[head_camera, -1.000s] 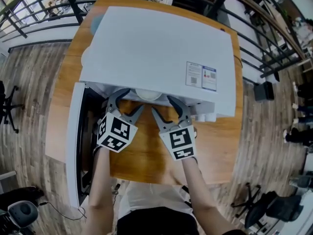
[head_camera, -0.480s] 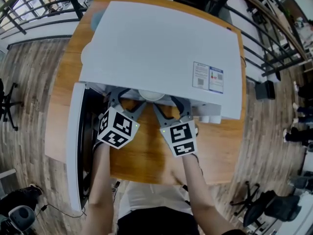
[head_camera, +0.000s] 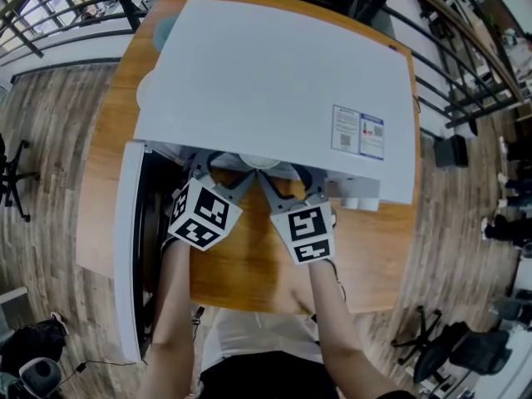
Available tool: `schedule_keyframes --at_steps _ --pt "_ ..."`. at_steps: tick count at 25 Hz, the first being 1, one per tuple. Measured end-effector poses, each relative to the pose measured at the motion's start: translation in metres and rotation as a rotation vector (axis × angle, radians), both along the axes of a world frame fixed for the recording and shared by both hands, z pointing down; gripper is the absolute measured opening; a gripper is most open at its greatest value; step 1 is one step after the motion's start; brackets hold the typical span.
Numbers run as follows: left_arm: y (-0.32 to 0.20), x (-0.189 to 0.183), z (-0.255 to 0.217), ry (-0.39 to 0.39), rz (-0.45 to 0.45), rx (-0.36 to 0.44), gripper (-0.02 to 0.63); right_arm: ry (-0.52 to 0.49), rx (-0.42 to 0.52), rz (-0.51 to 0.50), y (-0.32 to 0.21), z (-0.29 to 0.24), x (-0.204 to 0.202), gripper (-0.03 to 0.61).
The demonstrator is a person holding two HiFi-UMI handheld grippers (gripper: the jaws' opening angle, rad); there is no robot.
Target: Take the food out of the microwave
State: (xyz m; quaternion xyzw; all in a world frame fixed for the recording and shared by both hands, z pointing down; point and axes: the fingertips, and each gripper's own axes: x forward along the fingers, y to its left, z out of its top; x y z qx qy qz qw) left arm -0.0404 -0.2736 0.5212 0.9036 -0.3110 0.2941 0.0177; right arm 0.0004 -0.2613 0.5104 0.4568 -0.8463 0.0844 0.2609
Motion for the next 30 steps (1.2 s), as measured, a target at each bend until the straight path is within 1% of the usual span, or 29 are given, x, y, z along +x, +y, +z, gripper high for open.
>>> schedule_keyframes --at_steps 3,7,11,16,18,22,25,30 --pt "-0.002 0.0 0.0 -0.003 -0.003 0.006 0.285 -0.002 -0.007 0.011 -0.002 0.0 0.0 0.25" --pt "-0.003 -0.004 0.002 -0.016 -0.018 0.003 0.286 0.025 -0.017 0.033 -0.002 0.001 0.003 0.25" --pt "-0.003 -0.007 0.007 -0.041 -0.002 -0.015 0.287 0.025 -0.03 0.04 -0.004 0.004 0.002 0.252" --pt "-0.01 -0.005 0.006 -0.047 0.004 -0.016 0.287 0.064 -0.085 0.109 -0.007 0.009 0.007 0.259" --pt "-0.011 -0.003 0.006 -0.046 0.011 -0.021 0.287 0.069 -0.091 0.101 -0.01 0.012 0.004 0.259" --pt "-0.009 0.0 0.012 -0.092 0.034 -0.009 0.285 0.08 -0.083 0.089 -0.015 0.014 0.0 0.259" --pt "-0.009 0.0 0.011 -0.083 0.031 -0.014 0.285 0.086 -0.067 0.084 -0.016 0.014 -0.001 0.259" --pt "-0.005 -0.003 0.008 -0.034 0.013 -0.03 0.272 0.085 -0.055 0.05 -0.012 0.013 -0.002 0.259"
